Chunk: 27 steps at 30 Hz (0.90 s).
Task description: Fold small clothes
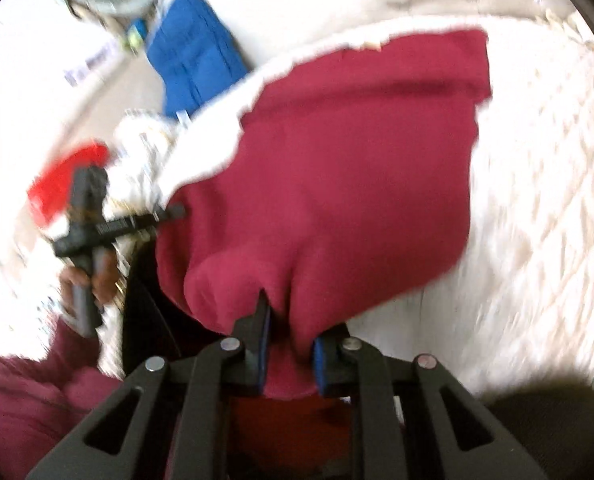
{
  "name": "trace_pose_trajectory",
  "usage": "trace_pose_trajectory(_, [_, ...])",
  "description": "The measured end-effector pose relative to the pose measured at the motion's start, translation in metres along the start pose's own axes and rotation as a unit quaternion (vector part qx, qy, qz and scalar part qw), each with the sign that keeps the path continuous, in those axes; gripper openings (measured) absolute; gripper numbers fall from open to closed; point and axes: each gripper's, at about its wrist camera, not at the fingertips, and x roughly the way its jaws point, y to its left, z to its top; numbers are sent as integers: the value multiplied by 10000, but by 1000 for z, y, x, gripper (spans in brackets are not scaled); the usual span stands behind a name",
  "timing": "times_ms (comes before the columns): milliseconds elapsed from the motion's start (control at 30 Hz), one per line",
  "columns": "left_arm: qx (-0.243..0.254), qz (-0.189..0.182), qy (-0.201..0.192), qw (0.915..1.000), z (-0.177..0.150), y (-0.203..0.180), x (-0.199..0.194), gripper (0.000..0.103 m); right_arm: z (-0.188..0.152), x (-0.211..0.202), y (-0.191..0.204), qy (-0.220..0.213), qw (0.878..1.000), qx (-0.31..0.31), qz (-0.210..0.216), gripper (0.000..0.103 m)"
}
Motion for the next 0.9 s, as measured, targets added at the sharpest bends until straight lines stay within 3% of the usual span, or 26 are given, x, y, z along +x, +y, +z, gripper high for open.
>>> trace_pose_trajectory(200, [-103,-105,-484,9987,79,-9,3,0,77,-12,-24,-810,9964,259,0,17])
trace_pose_trajectory(333, [-268,-37,-679,9973,127,-8,33,0,136,6,-54,-1219,9904,627,-159,17])
trace_pose_trajectory(400, [-534,-189,-721,9958,153,3,58,0,169,27,-79,-1440,9836,1039,-325,20])
trace_pose_trajectory(433, [-616,-225,-695,9954,160,7,66,0,182,40,-88,-1416,9816,1180,-503,30])
trace_pose_trajectory(467, [-727,-194,-621,9952,166,11,77,0,190,46,-97,-1334,9782,1330,-873,53])
trace_pose_trajectory(500, [-763,-159,-557,9954,168,13,82,0,193,46,-104,-1350,9730,1435,-1198,59])
trace_pose_trajectory(600, [-724,-351,-601,9949,168,19,84,6,183,23,-103,-1679,9735,1147,-1048,60])
trace_pose_trajectory(667, [-667,-61,-919,9935,165,22,72,14,167,8,-96,-1675,9743,829,-1259,60])
trace_pose_trajectory(733, [-804,175,-1288,9883,162,30,60,21,155,15,-84,-1386,9821,370,-1221,61])
trace_pose_trajectory(767, [-984,126,-1411,9850,162,37,57,21,152,20,-82,-1251,9844,266,-1208,61])
trace_pose_trajectory(900, [-1380,-221,-1247,9823,164,57,77,21,172,77,-74,-727,9875,-102,-1396,57])
